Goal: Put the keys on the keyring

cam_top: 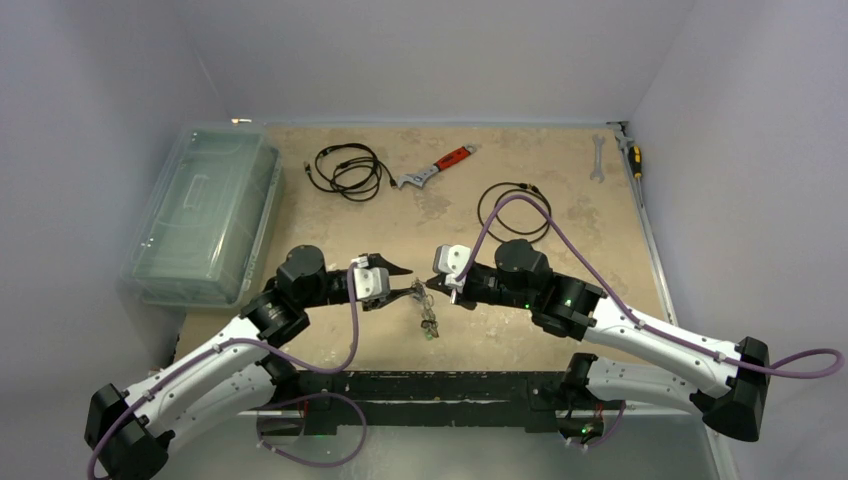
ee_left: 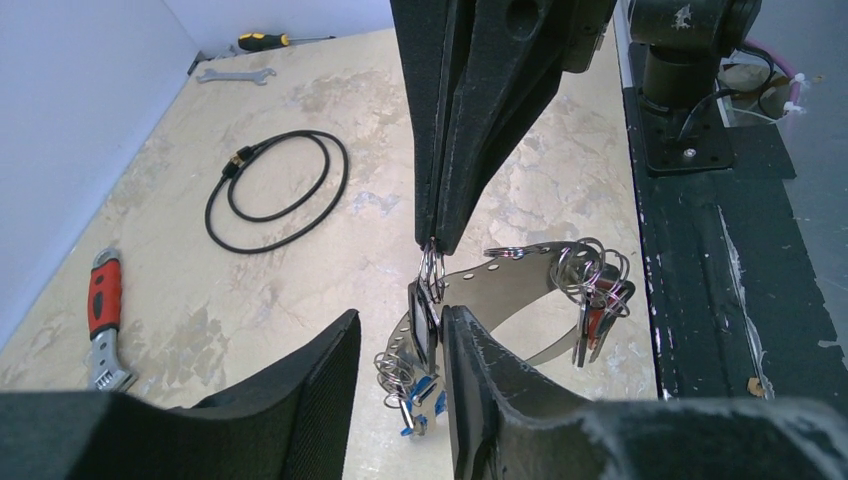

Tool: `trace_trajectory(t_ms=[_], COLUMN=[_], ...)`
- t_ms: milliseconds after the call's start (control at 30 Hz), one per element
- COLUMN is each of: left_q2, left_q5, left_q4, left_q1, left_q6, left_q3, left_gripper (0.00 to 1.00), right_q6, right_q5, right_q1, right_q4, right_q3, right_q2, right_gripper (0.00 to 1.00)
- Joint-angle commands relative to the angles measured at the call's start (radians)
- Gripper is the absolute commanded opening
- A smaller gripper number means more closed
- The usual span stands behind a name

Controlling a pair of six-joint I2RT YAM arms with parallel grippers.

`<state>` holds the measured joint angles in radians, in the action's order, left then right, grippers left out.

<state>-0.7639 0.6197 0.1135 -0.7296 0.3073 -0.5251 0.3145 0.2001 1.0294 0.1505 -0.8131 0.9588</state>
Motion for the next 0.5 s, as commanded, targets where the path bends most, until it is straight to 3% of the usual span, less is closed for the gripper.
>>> trace_trajectory(t_ms=[0,167,300,467], left_q2=[-0.016,-0.034,-0.034,-0.032], left_q5=[0.000,-0.005,-0.010,-0.017], left_q4=[0.040,0.017,0.013,0.010], left_q1=[-0.013,-0.024,-0.027,-0.027], left_q6=[0.018,0.031,0.034,0.028], left_q3=[0.010,0.000,-0.003,-0.007], left_gripper=[0.32,0.24,0.01,0.00], right_q6=[-0.009,-0.012,-0.012,-0.015], right_q5=[0.028,0.033,0.036,0.029], right_q1=[0.004,0.004,0.004,0.004], right_q4=[-0.070,-0.078,-0.081,-0.083], right_q3=[-0.039,-0.035,-0.033,-0.028], right_q2=[-0.036,-0.038,-0.038,-0.038], right_gripper=[0.00,0.00,0.00,0.00])
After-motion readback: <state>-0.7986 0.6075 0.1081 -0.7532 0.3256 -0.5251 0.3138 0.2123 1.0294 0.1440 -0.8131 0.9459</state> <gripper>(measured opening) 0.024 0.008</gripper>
